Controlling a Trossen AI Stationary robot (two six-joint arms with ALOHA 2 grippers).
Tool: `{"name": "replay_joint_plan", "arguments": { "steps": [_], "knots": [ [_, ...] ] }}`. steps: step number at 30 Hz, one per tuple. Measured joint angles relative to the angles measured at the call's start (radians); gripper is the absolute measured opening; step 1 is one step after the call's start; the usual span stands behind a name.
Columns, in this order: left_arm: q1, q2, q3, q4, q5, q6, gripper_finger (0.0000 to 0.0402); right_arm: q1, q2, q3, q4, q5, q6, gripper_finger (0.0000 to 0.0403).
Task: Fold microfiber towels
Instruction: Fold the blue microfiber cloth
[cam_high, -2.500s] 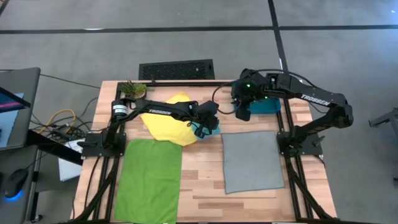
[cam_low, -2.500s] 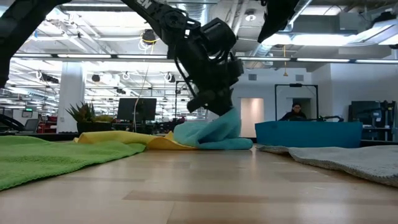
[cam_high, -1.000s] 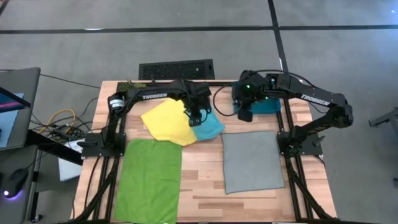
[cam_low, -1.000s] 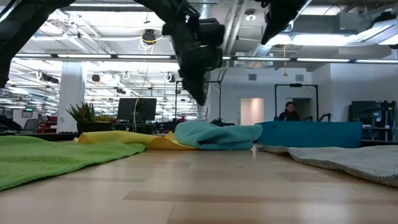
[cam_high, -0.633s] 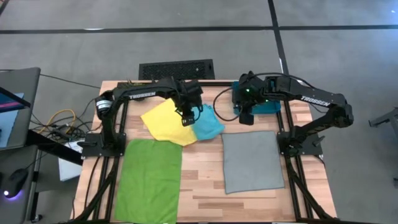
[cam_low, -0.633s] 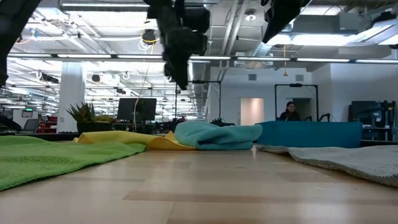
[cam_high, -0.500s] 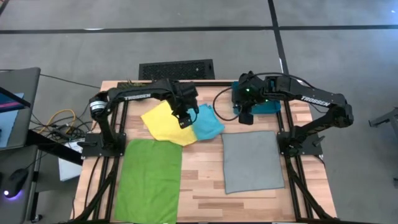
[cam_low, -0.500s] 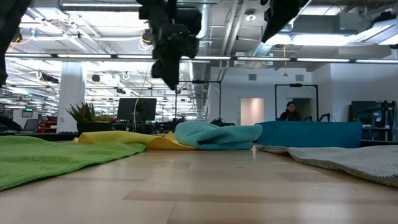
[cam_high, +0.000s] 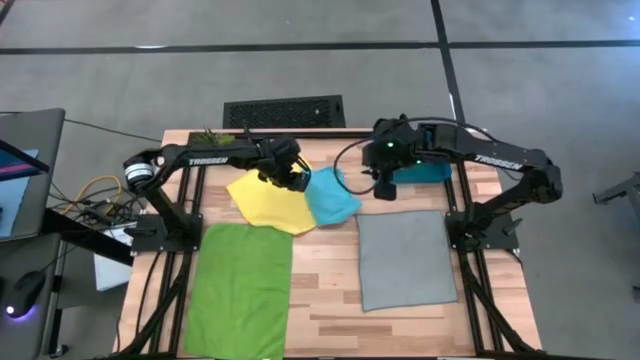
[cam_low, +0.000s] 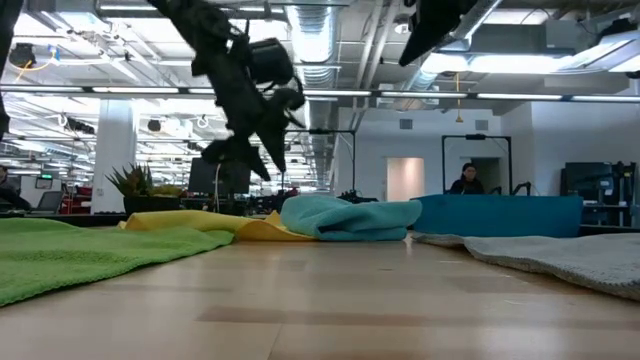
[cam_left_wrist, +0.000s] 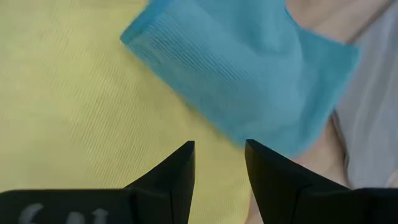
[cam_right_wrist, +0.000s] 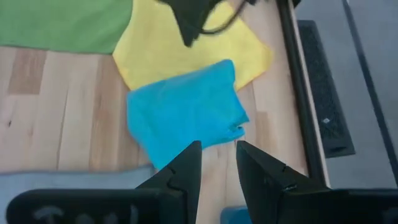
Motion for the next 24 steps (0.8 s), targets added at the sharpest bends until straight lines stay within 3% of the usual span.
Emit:
{"name": "replay_joint_plan", "arguments": {
  "steps": [9,19,24],
  "knots": [
    [0.093,0.006,-0.158,0.238,0.032,-0.114,0.0133,0.010,0.046,0.000,0.013,-0.001,-0.035,0.0124],
    [0.103,0.018,-0.173,0.349,-0.025,-0.098,0.0133,0.006,0.046,0.000,0.044,0.000,-0.032,0.0124],
    [0.097,0.063,-0.175,0.438,0.034,-0.138,0.0133,0.006,0.046,0.000,0.047,0.000,-0.024,0.0124]
  ]
}}
